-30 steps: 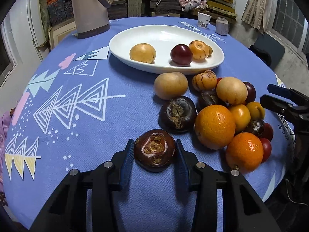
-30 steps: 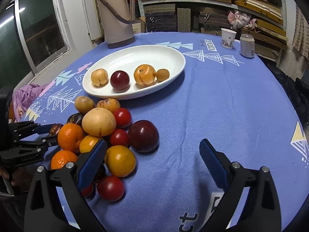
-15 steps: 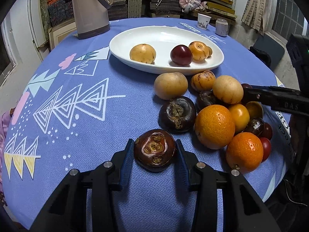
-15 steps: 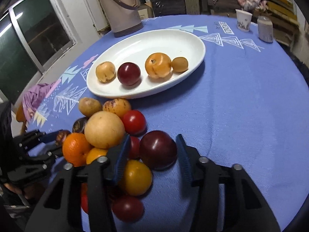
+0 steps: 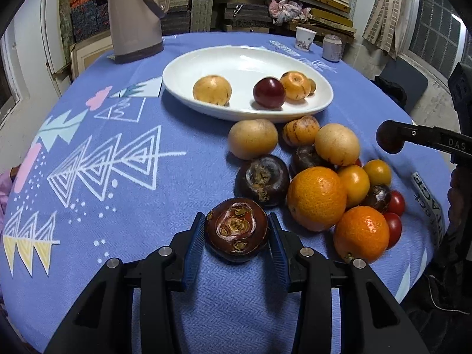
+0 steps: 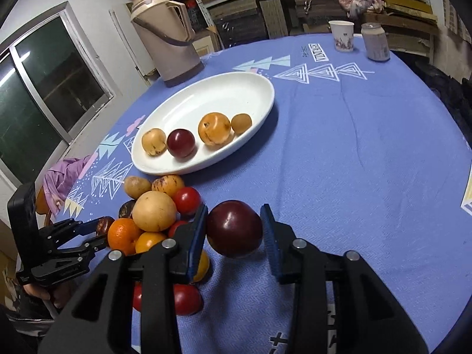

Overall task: Organize fruits
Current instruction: 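Grasp a dark red plum with the right tool while the left tool holds the mangosteen, then lower the mangosteen and plum onto the plate and open both tools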

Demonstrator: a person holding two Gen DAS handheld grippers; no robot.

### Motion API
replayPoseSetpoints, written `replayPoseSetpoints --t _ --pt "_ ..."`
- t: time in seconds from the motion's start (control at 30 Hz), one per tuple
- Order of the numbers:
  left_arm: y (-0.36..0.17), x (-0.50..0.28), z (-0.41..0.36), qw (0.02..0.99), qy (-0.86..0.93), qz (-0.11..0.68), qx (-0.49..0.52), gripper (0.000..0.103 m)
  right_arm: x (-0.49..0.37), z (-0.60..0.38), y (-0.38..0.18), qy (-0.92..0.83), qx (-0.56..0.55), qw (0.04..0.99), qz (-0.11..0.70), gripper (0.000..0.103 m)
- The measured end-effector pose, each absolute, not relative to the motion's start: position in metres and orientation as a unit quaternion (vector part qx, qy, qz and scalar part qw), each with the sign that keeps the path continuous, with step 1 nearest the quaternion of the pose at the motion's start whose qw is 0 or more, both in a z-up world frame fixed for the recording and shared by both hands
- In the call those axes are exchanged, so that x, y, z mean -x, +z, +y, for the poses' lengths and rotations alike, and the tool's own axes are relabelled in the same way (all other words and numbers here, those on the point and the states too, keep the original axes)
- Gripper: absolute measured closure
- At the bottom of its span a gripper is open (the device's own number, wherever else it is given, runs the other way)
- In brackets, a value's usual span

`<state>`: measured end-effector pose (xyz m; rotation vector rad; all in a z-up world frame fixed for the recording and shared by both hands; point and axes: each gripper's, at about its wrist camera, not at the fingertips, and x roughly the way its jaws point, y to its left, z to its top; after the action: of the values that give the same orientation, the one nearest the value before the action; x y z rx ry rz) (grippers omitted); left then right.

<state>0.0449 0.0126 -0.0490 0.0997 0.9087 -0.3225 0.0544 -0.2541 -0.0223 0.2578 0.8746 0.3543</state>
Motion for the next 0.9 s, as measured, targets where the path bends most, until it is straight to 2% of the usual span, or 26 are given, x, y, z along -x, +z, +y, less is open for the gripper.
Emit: replayPoseSetpoints --t 0.43,0.67,0.9 --pt "-0.019 -0.050 0.026 0.905 -0.132 0.402 -0.051 0.060 -0.052 -0.250 -0.008 0.180 -0.111 0.891 0.401 0.067" --pt "0.008 -0.091 0.029 0.916 -0.123 0.380 -0.033 0.060 -0.072 -0.241 0.013 0.193 -0.094 0.901 0.378 0.067" --pt "0.026 -0.144 0.010 0.921 -0.130 0.366 -0.040 0.060 -0.131 -0.225 0.028 0.198 -0.084 0.906 0.365 0.067"
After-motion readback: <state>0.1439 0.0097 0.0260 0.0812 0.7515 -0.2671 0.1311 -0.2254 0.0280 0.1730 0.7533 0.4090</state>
